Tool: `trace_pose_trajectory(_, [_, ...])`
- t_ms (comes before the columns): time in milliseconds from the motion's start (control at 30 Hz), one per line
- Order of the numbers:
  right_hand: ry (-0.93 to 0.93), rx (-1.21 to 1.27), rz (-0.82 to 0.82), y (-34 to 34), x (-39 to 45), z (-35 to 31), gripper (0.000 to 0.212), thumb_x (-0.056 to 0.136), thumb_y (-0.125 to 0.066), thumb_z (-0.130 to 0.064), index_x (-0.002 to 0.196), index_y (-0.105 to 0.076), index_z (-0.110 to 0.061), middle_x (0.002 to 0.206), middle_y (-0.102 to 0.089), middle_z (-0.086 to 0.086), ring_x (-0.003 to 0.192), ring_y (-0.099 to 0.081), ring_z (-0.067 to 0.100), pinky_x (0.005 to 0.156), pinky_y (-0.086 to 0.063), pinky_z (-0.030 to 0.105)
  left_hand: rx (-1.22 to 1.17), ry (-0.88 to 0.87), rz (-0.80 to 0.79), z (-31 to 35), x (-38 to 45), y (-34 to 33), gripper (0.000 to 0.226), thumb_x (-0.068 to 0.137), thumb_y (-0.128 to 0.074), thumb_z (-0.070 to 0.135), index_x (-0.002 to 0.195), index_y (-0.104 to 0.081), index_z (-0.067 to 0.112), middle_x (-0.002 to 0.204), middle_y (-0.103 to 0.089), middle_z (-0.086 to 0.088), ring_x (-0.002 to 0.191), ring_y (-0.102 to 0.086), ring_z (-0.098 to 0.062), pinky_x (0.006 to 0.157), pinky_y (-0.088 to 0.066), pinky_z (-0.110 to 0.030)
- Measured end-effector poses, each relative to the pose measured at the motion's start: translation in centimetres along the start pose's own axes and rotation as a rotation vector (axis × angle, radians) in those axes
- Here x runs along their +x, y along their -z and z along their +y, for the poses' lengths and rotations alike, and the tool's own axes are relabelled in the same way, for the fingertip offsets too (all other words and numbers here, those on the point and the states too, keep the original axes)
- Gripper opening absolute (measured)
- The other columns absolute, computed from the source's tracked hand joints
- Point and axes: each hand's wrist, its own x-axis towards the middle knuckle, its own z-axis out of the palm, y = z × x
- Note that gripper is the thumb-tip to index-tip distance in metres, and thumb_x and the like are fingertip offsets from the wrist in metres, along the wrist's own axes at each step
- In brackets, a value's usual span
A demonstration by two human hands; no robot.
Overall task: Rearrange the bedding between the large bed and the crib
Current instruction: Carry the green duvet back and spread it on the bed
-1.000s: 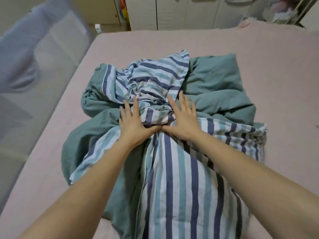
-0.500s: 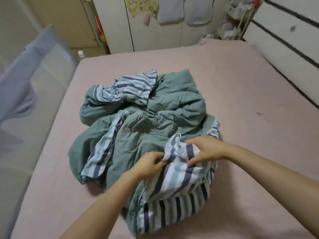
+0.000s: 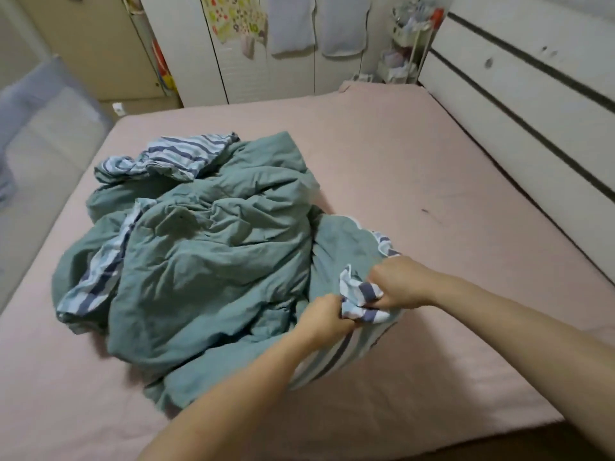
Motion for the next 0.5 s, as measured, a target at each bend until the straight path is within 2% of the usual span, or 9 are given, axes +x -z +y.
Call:
trace_pose_trajectory(100, [0.157, -0.224, 0.111, 0.6, -3.3, 5.3, 0.023, 0.084, -0.059, -0.04, 0.088, -0.062, -0.018, 0.082, -0.068, 0.007, 0.079, -0.063, 0.03, 0.061, -0.034, 0.027, -0.255, -0.037, 0.142, 6.5, 0.5, -4.5, 0.035, 0.082, -0.065, 0.047, 0.088, -0.065, 0.013, 0.092, -0.071, -0.012, 0.092, -0.065, -0.031, 0.066, -0.046, -0.033])
trace_pose_trajectory(167, [0.157, -0.318, 0.152, 2.6, -5.1, 8.3, 0.025, 0.086, -0.055, -0.04, 0.095, -0.065, -0.019, 0.082, -0.069, 0.005, 0.085, -0.064, 0.029, 0.06, -0.039, 0.026, -0.402, -0.041, 0.251, 11.3, 1.2, -6.1, 0.032, 0.086, -0.063, 0.038, 0.096, -0.066, 0.008, 0.097, -0.07, -0.018, 0.097, -0.065, -0.032, 0.073, -0.048, -0.035])
trace_pose_trajectory(267, [0.009, -0.343, 0.186, 4.5, -7.2, 13.1, 0.061, 0.089, -0.02, -0.05, 0.09, -0.07, -0.016, 0.095, -0.071, 0.002, 0.115, -0.054, 0.02, 0.077, -0.048, 0.027, -0.568, -0.097, 0.3, 17.7, 2.4, -6.3, 0.03, 0.084, -0.066, 0.03, 0.102, -0.065, 0.007, 0.1, -0.07, -0.016, 0.099, -0.065, -0.027, 0.068, -0.04, -0.025])
trace_pose_trajectory(333, [0.029, -0.316, 0.242, 4.8, -9.0, 16.1, 0.076, 0.074, -0.005, -0.05, 0.08, -0.07, -0.013, 0.089, -0.072, 0.004, 0.106, -0.06, 0.019, 0.082, -0.05, 0.026, -0.504, -0.164, 0.255, 20.9, 3.6, -6.6, 0.027, 0.084, -0.067, 0.024, 0.105, -0.063, 0.007, 0.098, -0.069, -0.013, 0.096, -0.064, -0.026, 0.066, -0.038, -0.023])
trace_pose_trajectory(367, [0.069, -0.332, 0.294, 4.3, -8.6, 17.0, 0.063, 0.077, -0.017, -0.046, 0.07, -0.069, -0.012, 0.077, -0.072, 0.004, 0.092, -0.065, 0.02, 0.075, -0.053, 0.024, -0.443, -0.173, 0.233, 21.0, 4.0, -6.3, 0.024, 0.084, -0.067, 0.022, 0.102, -0.061, 0.007, 0.092, -0.068, -0.011, 0.09, -0.063, -0.025, 0.065, -0.035, -0.022])
trace_pose_trajectory(400, [0.059, -0.384, 0.326, 3.8, -8.8, 17.9, 0.04, 0.079, -0.041, -0.037, 0.059, -0.066, -0.014, 0.065, -0.069, 0.003, 0.076, -0.068, 0.02, 0.069, -0.054, 0.022, -0.374, -0.185, 0.201, 21.2, 4.5, -6.4, 0.022, 0.083, -0.067, 0.022, 0.098, -0.058, 0.008, 0.084, -0.063, -0.008, 0.082, -0.059, -0.024, 0.063, -0.033, -0.022])
trace_pose_trajectory(433, [-0.006, -0.44, 0.374, 2.9, -8.9, 19.3, 0.02, 0.074, -0.064, -0.027, 0.057, -0.064, -0.017, 0.06, -0.067, -0.001, 0.069, -0.067, 0.019, 0.071, -0.053, 0.023, -0.308, -0.196, 0.155, 21.4, 5.2, -6.6, 0.024, 0.081, -0.067, 0.024, 0.096, -0.055, 0.01, 0.08, -0.059, -0.004, 0.077, -0.053, -0.021, 0.065, -0.032, -0.023])
trace_pose_trajectory(467, [-0.103, -0.464, 0.348, 1.7, -8.8, 20.7, 0.008, 0.073, -0.071, -0.02, 0.066, -0.066, -0.02, 0.069, -0.068, -0.003, 0.076, -0.067, 0.018, 0.085, -0.05, 0.028, -0.252, -0.196, 0.097, 21.3, 5.7, -6.8, 0.029, 0.081, -0.067, 0.025, 0.103, -0.055, 0.01, 0.086, -0.058, -0.003, 0.08, -0.049, -0.017, 0.069, -0.034, -0.024])
trace_pose_trajectory(500, [-0.241, -0.447, 0.28, 0.6, -9.0, 21.6, 0.007, 0.081, -0.065, -0.017, 0.083, -0.068, -0.023, 0.086, -0.07, -0.005, 0.093, -0.064, 0.018, 0.102, -0.038, 0.035, -0.191, -0.18, 0.026, 20.9, 5.9, -6.7, 0.04, 0.083, -0.067, 0.024, 0.118, -0.053, 0.009, 0.102, -0.06, -0.005, 0.09, -0.051, -0.017, 0.076, -0.037, -0.025])
